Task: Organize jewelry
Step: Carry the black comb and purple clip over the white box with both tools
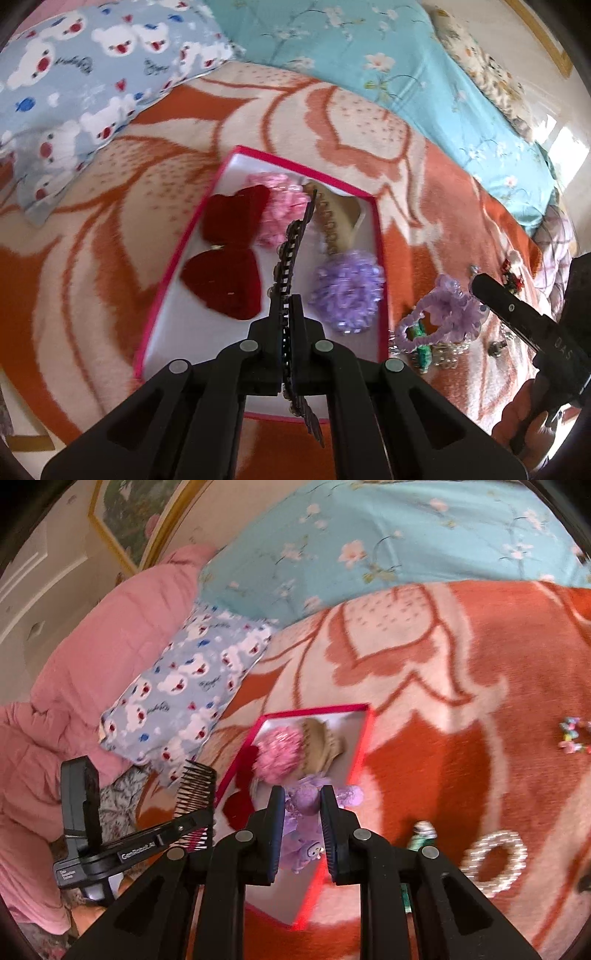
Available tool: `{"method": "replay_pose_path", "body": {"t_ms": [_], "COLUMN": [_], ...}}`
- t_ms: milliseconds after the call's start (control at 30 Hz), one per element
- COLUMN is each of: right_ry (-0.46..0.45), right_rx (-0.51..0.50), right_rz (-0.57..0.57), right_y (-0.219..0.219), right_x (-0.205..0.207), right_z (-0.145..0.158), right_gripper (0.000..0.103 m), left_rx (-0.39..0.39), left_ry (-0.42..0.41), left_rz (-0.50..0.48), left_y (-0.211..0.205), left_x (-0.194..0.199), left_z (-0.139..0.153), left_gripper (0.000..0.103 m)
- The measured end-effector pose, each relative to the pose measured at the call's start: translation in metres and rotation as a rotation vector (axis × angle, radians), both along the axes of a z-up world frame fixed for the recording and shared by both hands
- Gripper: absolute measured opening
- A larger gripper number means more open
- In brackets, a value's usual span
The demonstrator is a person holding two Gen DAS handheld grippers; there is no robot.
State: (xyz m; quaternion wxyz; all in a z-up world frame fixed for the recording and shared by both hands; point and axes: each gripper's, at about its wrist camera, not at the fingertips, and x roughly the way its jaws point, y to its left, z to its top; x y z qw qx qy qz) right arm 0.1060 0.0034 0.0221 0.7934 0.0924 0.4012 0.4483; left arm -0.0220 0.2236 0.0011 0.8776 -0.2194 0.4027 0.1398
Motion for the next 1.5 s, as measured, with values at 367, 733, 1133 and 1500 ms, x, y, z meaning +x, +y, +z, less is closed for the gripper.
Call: {"method": "replay_pose_path", "body": {"t_ms": [367, 733, 1133, 1500], "right_ry": [-0.007, 0.079, 0.084, 0.108], "right_rx": [-0.028, -0.144, -0.146, -0.113], "right_rz": [0.145, 0.118, 0.103, 0.103], "right_y": [0.07, 0.059, 0.059, 0.054], "right_x": [-0.017, -0.005, -0.001, -0.001], "right_z": [-0.023, -0.079, -0.083, -0.077], "right_gripper": [0.019, 0.019, 0.02, 0.029], "left_rx": [0.03, 0.021, 0.056, 0.035], "left_ry": [0.076, 0.147, 0.151, 0.149], "left_rz": [0.081, 0.109, 0.115, 0.094], "left_y": [0.036, 0.044, 0.04, 0.038], "left_x": [0.001, 0.017, 0.036, 0.032], "left_z": [-0.021, -0.051, -0.051, -0.051], "left_gripper": [0.001, 0.001, 0.001, 0.019]}}
